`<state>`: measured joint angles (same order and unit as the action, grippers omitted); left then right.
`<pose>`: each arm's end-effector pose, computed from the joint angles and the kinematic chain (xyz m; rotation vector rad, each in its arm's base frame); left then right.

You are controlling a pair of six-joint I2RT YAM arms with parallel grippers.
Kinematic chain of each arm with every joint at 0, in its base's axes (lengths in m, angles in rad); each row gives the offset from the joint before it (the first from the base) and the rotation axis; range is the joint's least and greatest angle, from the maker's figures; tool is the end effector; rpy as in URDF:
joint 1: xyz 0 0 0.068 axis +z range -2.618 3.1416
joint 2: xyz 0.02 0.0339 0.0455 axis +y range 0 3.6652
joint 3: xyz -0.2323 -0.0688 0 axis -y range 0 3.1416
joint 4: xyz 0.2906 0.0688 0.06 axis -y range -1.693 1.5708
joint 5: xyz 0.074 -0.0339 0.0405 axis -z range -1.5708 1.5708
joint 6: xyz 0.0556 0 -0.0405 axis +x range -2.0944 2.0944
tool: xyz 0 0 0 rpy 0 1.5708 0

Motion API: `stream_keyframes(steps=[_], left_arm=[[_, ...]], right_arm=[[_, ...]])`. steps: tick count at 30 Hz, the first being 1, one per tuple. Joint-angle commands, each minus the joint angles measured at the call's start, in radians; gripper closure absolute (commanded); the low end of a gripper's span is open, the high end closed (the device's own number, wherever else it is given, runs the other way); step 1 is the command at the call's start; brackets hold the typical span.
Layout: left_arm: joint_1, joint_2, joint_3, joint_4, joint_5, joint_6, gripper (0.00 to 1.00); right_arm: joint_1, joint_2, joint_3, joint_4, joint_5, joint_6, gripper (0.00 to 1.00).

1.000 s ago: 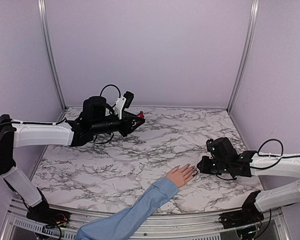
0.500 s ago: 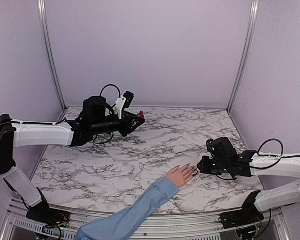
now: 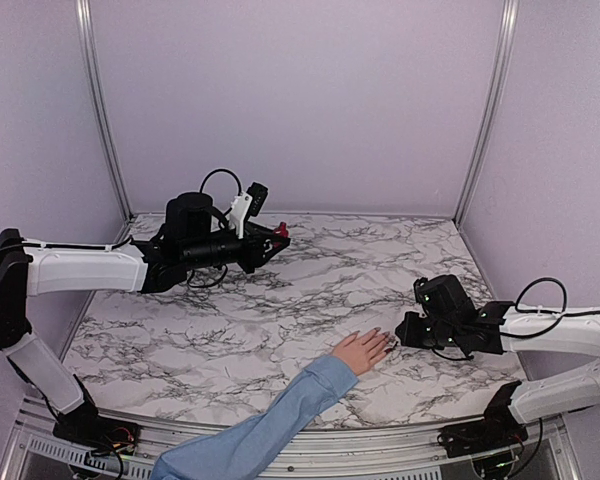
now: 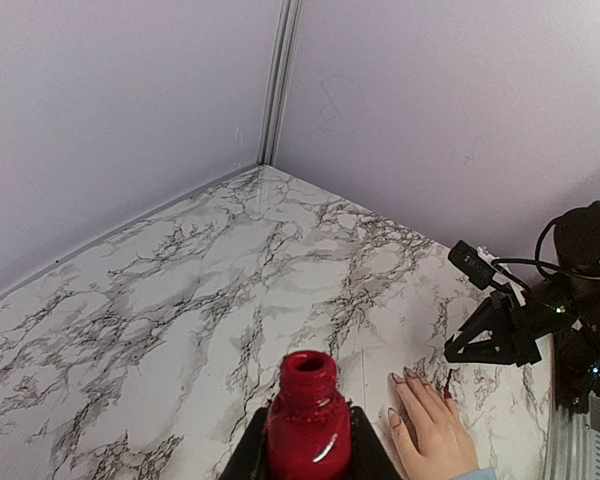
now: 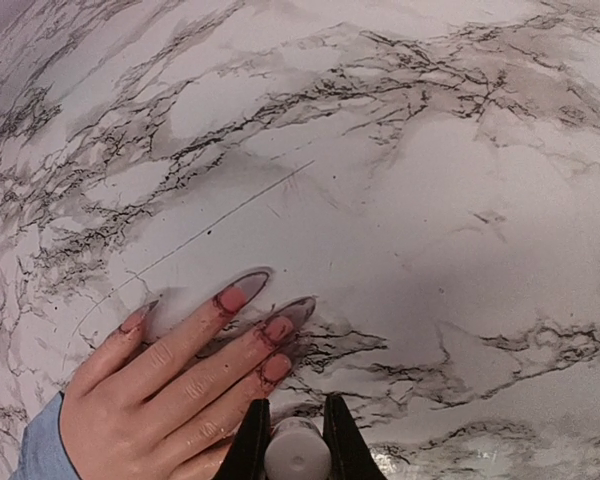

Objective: Paint the nails
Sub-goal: Paint the hand on the nail.

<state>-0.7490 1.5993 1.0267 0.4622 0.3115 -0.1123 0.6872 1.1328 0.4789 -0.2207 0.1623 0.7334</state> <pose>0.3030 -0.3049 0.2247 0.7777 1.5776 -0.8995 0.2154 0.1651 0.0958 0.1303 2.4755 0.4335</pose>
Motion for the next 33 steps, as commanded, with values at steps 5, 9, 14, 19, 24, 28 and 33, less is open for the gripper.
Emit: stream_keyframes(steps=[5,9,14,19,24,28,33], left_arm=[[-0.004,-0.028,0.003,0.008,-0.010,-0.003,1.00],[-0.004,-0.031,0.001,0.008,-0.012,-0.001,1.00],[-0.003,-0.029,0.001,0.009,-0.012,-0.002,1.00],[-0.003,-0.028,0.001,0.008,-0.011,-0.002,1.00],[-0.005,-0.030,-0.001,0.007,-0.012,-0.003,1.00],[-0.005,-0.028,0.003,0.009,-0.011,-0.003,1.00],[-0.005,-0.028,0.001,0.009,-0.011,-0.003,1.00]], right_arm=[[0.009,-0.011,0.026,-0.017,0.027,0.018,1.00],[0.010,-0.014,0.026,-0.014,0.029,0.018,1.00],[0.009,-0.023,0.024,-0.016,0.037,0.018,1.00],[0.010,-0.048,0.023,-0.020,0.050,0.019,1.00],[0.010,-0.092,0.012,-0.017,0.061,0.020,1.00],[0.010,-0.115,0.001,0.000,0.050,0.014,1.00],[0.010,-0.076,0.006,0.016,0.009,0.003,1.00]])
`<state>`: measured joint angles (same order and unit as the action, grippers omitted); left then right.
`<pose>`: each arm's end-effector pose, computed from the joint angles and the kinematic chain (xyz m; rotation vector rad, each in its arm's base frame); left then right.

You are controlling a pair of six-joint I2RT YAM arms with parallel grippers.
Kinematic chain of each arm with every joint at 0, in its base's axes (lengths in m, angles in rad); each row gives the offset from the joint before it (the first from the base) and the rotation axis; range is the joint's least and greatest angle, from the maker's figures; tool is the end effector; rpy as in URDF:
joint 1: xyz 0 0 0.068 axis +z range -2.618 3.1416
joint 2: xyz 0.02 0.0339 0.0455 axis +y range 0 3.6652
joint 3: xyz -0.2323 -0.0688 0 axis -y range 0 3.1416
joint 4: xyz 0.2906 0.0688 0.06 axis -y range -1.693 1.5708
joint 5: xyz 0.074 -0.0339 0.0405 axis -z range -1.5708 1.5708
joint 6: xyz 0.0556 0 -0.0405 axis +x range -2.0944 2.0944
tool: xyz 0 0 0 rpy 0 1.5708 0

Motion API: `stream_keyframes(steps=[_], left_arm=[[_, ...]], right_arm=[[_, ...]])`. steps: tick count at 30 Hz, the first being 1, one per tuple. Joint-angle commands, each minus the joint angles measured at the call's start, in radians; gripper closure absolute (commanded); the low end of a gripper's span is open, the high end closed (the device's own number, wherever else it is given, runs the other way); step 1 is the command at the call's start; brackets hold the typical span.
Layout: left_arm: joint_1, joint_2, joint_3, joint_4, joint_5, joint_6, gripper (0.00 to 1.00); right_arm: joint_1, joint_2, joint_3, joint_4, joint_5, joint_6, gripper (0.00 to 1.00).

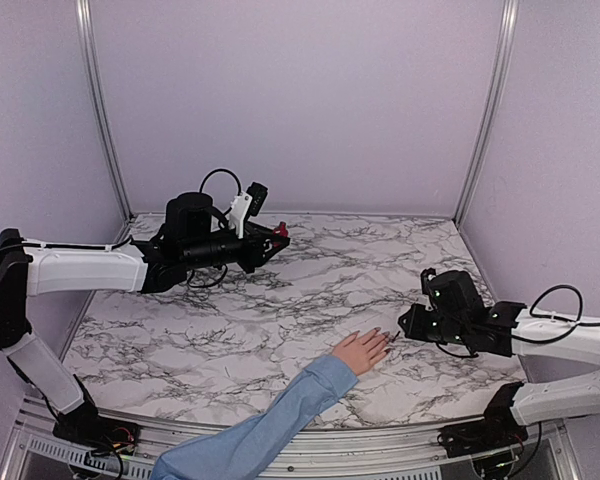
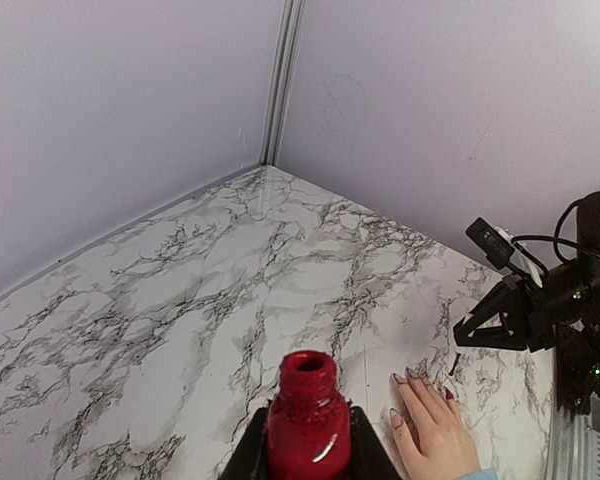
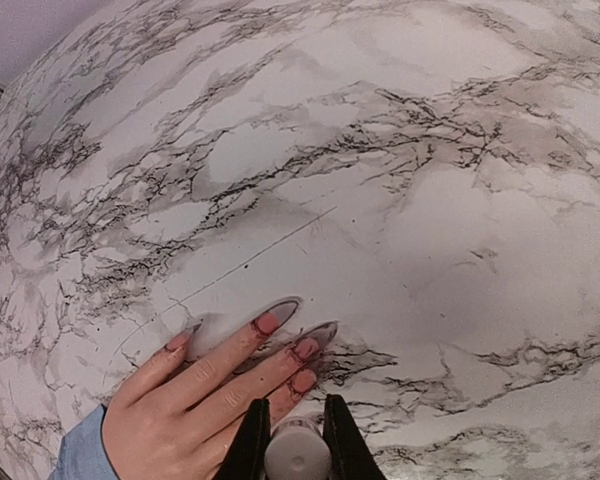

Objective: Paint the nails
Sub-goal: Paint the hand on the nail.

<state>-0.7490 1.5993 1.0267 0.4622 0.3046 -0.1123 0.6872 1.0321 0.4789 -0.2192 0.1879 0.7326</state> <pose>0.3033 -0.3048 0.2247 0.7725 1.5793 -0.8939 0.2166 0.1644 0.1215 0.1484 2.3735 0.4835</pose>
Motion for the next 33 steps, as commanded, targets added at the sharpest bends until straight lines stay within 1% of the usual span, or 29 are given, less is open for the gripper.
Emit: stream_keyframes(steps=[1,8,33], left_arm=[[-0.005,-0.028,0.001,0.009,-0.005,-0.003,1.00],[-0.005,-0.032,-0.004,0.008,-0.009,0.000,1.00],[-0.005,-0.019,0.003,0.008,-0.009,0.006,1.00]], right_arm=[[0.009,0.038,0.012,0.010,-0.018,0.002,1.00],[0.010,0.090,0.027,0.012,-0.032,-0.004,1.00],[0.010,0.084,0.020,0.056,-0.017,-0.013,1.00]])
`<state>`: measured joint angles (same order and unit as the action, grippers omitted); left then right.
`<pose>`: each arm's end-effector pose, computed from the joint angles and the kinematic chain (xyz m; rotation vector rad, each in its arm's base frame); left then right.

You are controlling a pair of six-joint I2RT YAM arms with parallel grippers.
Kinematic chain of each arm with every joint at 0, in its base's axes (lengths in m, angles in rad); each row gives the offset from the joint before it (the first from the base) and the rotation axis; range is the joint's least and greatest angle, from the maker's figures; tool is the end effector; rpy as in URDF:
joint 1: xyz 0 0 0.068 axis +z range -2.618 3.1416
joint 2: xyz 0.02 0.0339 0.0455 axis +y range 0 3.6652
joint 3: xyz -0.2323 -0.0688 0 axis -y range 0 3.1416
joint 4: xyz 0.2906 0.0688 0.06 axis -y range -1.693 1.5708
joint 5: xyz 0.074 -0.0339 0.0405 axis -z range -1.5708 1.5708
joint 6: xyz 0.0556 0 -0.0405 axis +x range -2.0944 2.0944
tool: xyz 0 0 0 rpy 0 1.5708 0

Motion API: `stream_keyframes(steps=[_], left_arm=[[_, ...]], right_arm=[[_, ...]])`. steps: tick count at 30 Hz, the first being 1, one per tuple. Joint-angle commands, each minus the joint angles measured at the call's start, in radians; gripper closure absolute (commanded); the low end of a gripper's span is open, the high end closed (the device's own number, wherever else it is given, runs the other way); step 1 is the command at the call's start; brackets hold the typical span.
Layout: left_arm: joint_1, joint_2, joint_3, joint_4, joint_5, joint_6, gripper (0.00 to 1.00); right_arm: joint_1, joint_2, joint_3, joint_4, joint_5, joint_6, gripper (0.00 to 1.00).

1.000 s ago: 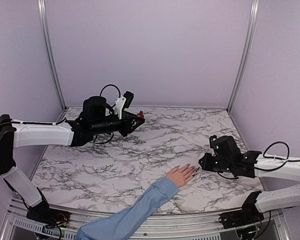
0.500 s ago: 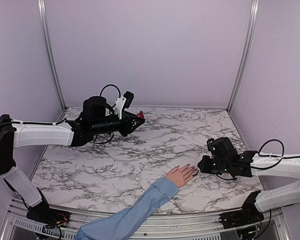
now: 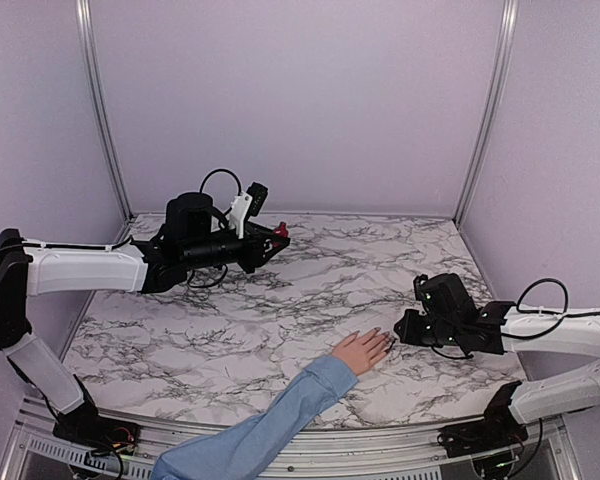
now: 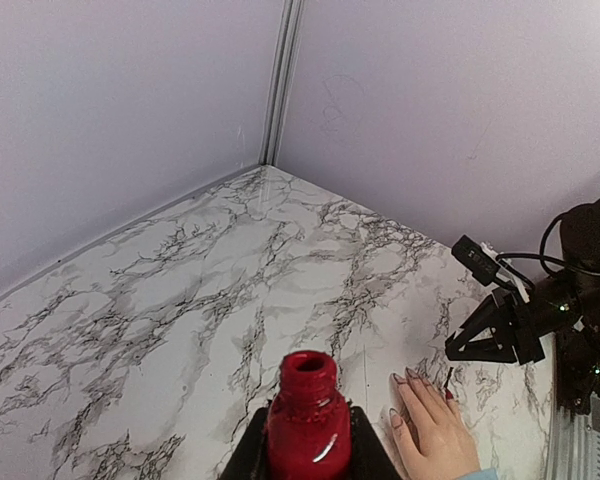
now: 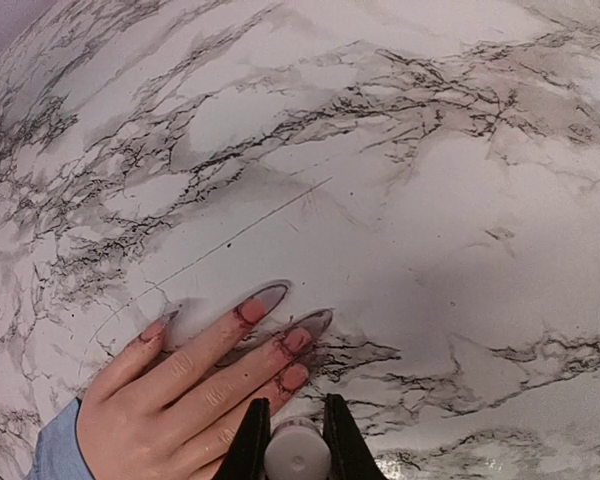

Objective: Paint the nails
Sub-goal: Paint the hand on the nail.

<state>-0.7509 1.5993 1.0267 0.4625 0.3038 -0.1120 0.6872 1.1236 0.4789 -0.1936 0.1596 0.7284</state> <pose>0.3028 -0.3053 0.2247 0.7736 1.5785 -0.8944 0.2175 0.1670 0.1004 0.1254 2.4446 0.4615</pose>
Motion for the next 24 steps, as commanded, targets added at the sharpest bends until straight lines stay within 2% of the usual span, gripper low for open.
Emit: stream_keyframes(steps=[1,24], left_arm=[[-0.003,-0.019,0.003,0.008,-0.009,0.006,1.00],[-0.003,-0.012,0.013,0.008,-0.006,0.001,1.00]], right_arm=[[0.009,-0.004,0.021,0.030,0.012,-0.009,1.00],[0.009,0.017,0.032,-0.014,0.017,0.000,1.00]])
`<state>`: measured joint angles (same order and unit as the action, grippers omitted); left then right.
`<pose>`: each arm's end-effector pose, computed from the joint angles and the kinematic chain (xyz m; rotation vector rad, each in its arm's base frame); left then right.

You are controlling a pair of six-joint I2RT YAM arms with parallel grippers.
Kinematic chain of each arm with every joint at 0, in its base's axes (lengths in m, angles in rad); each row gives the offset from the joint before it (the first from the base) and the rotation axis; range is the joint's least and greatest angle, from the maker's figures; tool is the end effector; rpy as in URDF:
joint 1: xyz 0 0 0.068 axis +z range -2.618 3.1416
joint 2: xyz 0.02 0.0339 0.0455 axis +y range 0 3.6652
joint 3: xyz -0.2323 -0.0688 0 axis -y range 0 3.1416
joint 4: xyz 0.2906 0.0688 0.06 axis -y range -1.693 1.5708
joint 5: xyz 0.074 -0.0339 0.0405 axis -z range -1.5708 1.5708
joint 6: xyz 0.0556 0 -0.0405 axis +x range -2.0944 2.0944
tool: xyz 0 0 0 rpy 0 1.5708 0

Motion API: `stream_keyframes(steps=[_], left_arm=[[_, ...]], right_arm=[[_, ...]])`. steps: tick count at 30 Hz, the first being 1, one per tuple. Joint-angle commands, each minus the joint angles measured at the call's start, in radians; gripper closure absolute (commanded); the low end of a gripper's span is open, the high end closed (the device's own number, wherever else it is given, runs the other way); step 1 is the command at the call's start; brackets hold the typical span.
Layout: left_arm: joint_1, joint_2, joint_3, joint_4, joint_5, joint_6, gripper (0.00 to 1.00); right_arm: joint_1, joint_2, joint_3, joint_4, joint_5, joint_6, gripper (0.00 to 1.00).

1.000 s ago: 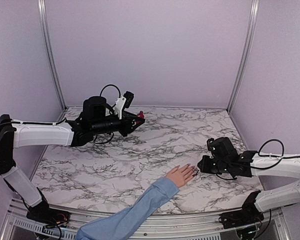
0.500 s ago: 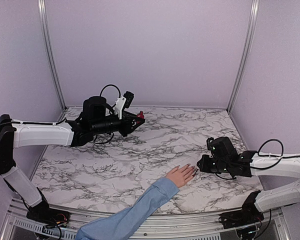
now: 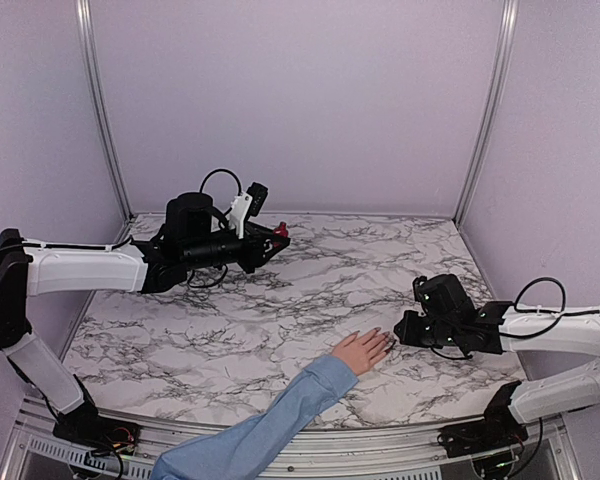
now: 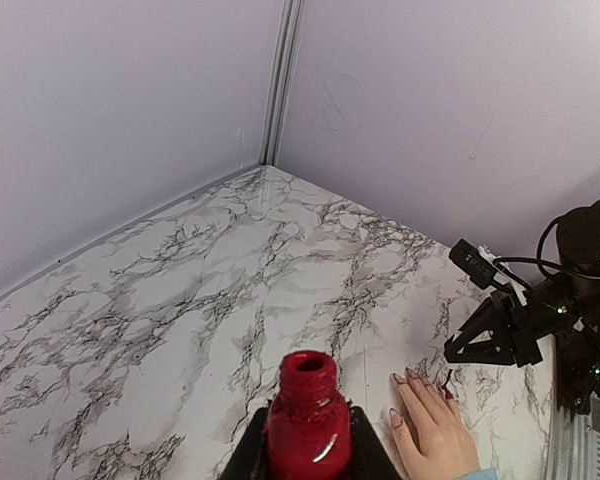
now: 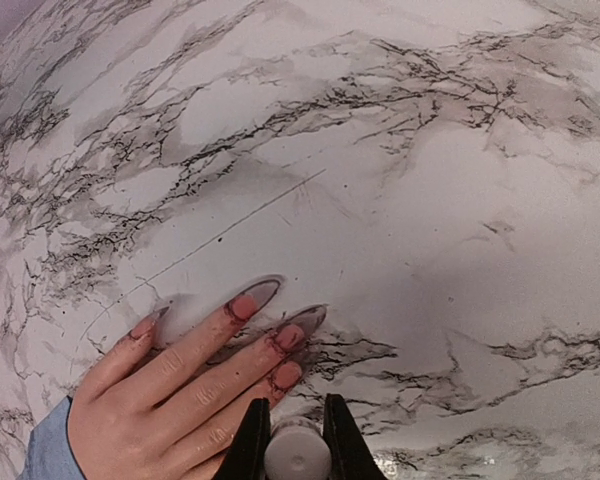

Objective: Paint the nails
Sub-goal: Paint the hand on the nail.

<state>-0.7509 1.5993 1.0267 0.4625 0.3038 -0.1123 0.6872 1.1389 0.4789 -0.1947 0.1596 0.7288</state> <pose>0.3028 -0.3053 0.2247 0.7734 1.5787 -0.8946 0.2172 0.1668 0.0965 0.1248 2.4591 0.4494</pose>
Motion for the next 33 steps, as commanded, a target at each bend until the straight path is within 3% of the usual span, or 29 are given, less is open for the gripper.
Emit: stream_keyframes(steps=[1,12,20,33], left_arm=[[-0.004,-0.012,0.013,0.008,-0.006,0.000,1.00],[-0.004,-0.012,0.013,0.008,-0.006,0.000,1.00],[-0.003,-0.013,0.013,0.008,-0.004,0.000,1.00],[-0.004,-0.021,0.002,0.008,-0.011,-0.001,1.00]], right_arm=[[0.009,-0.004,0.033,-0.016,0.020,-0.001,1.00],[0.009,-0.135,0.008,-0.043,0.096,0.016,1.00],[0.011,-0.061,0.014,0.017,-0.004,-0.019,1.00],[0.010,-0.012,0.018,0.041,-0.033,-0.023,1.00]])
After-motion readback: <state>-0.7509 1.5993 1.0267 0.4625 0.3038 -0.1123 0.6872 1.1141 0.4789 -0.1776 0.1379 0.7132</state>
